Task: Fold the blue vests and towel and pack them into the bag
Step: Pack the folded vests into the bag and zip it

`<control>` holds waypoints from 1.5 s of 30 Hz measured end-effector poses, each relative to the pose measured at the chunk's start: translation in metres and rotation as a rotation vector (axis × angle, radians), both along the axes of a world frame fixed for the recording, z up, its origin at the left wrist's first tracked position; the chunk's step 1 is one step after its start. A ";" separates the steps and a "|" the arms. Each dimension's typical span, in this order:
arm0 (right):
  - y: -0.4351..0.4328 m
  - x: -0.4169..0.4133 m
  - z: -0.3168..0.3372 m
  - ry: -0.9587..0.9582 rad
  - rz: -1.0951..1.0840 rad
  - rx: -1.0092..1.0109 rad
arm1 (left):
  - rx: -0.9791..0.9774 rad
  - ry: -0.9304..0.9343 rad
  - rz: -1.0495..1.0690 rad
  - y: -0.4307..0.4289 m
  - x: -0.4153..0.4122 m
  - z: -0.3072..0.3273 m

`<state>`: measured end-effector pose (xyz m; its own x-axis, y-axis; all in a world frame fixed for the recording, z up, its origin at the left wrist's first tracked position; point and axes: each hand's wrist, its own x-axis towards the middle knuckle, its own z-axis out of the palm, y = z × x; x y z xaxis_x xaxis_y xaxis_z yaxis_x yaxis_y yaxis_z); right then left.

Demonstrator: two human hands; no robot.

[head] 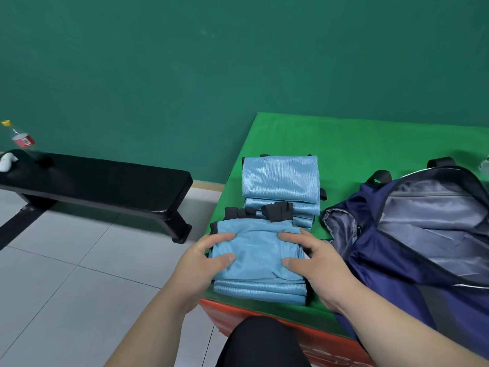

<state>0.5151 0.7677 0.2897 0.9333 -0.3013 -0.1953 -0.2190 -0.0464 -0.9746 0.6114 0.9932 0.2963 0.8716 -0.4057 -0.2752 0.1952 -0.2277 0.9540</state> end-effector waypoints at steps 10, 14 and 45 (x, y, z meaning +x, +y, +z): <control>0.005 -0.012 0.022 -0.102 0.022 0.034 | -0.080 -0.026 0.081 0.008 -0.029 0.031; -0.001 -0.021 0.042 -0.178 0.040 0.033 | -0.115 -0.089 0.073 0.002 -0.039 0.057; -0.286 -0.119 0.104 -0.315 -0.298 0.229 | -0.112 -0.312 -0.161 -0.311 -0.084 0.084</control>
<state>0.3957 0.4816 0.3934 0.8376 -0.5463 -0.0096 0.1172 0.1967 -0.9734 0.5272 0.6823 0.3804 0.8290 -0.5572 0.0472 -0.1385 -0.1228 0.9827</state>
